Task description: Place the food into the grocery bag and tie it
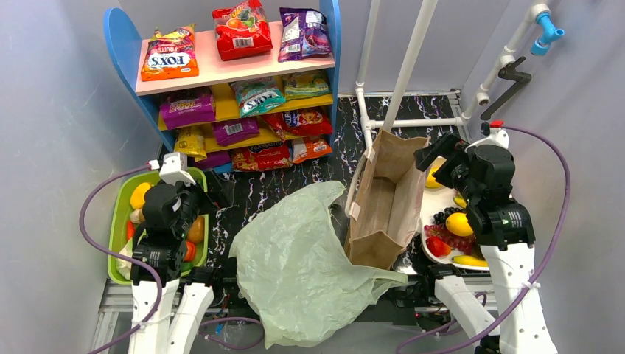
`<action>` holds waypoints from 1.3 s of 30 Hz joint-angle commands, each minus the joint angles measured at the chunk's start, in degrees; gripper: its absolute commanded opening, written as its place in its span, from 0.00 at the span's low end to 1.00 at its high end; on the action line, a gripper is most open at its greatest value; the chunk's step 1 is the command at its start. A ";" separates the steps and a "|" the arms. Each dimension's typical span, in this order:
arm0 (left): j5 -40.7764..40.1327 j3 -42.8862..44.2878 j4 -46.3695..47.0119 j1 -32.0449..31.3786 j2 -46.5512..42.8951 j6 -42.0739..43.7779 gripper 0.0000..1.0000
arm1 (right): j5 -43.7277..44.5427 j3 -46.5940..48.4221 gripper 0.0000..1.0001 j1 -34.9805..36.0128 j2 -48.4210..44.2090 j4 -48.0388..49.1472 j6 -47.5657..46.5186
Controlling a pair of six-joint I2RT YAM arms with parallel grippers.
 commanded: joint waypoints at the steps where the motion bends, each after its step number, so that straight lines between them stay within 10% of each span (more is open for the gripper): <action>1: -4.04 0.68 -1.34 -0.18 -0.56 -0.36 0.99 | 0.04 3.51 1.00 0.35 1.13 -1.44 -0.82; 24: 20.93 -1.96 7.89 -6.56 6.54 1.23 0.99 | -3.54 2.17 0.96 0.41 9.63 -6.65 -1.45; 34: -1.99 8.51 13.00 -39.88 22.58 -0.02 0.93 | -2.99 -1.50 0.84 0.43 7.42 -7.83 -1.25; 39: -4.97 16.75 16.40 -45.74 36.37 -2.80 0.94 | -4.73 -2.74 0.74 0.41 5.89 -8.60 -1.62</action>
